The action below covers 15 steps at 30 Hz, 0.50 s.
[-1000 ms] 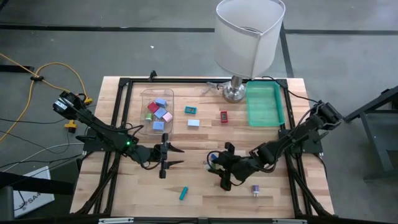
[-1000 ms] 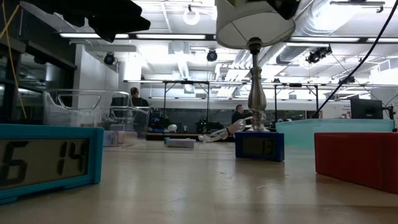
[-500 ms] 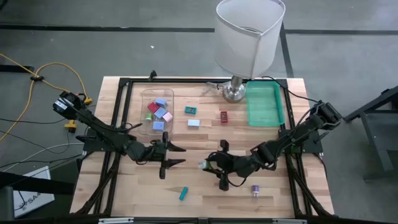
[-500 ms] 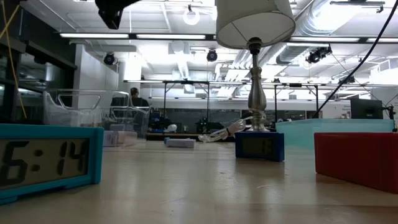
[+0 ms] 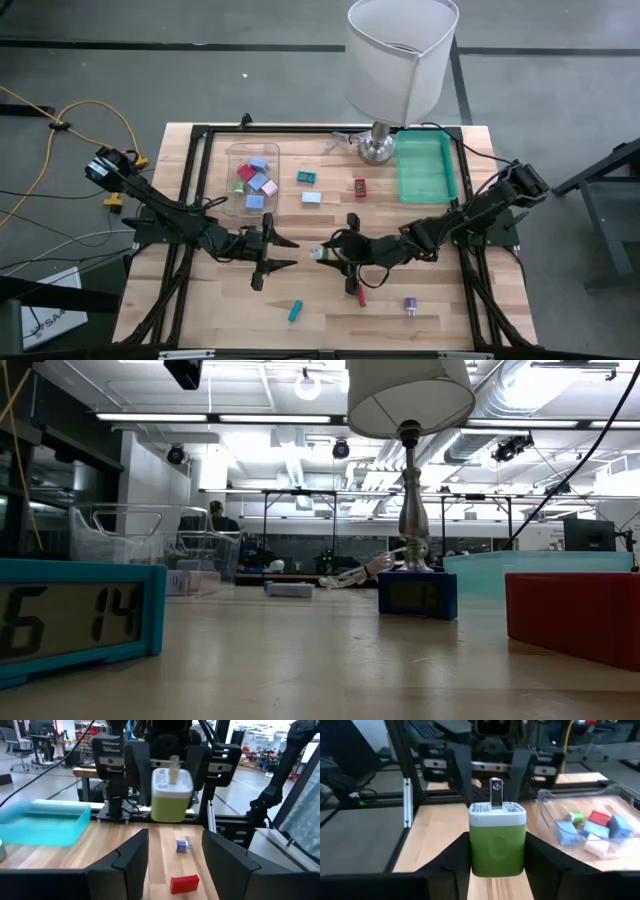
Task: Pick & Place Office items
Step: Put the green charger adapter into the transparent bin
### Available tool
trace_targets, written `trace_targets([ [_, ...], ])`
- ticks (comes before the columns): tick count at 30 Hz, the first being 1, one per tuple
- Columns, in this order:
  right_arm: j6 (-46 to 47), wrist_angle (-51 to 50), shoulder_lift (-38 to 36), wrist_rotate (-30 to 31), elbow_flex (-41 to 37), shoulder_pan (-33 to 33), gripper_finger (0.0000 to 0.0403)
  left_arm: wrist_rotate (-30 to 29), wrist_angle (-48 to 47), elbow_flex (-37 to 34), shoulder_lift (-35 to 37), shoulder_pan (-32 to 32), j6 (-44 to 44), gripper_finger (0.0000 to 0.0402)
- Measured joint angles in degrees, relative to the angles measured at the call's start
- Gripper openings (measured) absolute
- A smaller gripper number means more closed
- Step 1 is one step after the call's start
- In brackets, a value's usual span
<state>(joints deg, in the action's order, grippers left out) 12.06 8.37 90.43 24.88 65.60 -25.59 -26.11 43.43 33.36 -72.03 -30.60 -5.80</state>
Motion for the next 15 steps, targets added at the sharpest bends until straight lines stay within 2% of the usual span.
trace_targets([
  [8, -2.74, 2.61, 0.00, -1.25, 0.00, 1.87, 0.0139, 0.12, 2.36, 0.00, -0.02, 3.28, 0.28, 0.0177],
  [15, -2.91, 2.87, 0.00, -3.04, 0.00, 3.37, 0.0139, 6.03, 5.42, 0.00, -0.02, 5.87, 1.96, 0.0177],
])
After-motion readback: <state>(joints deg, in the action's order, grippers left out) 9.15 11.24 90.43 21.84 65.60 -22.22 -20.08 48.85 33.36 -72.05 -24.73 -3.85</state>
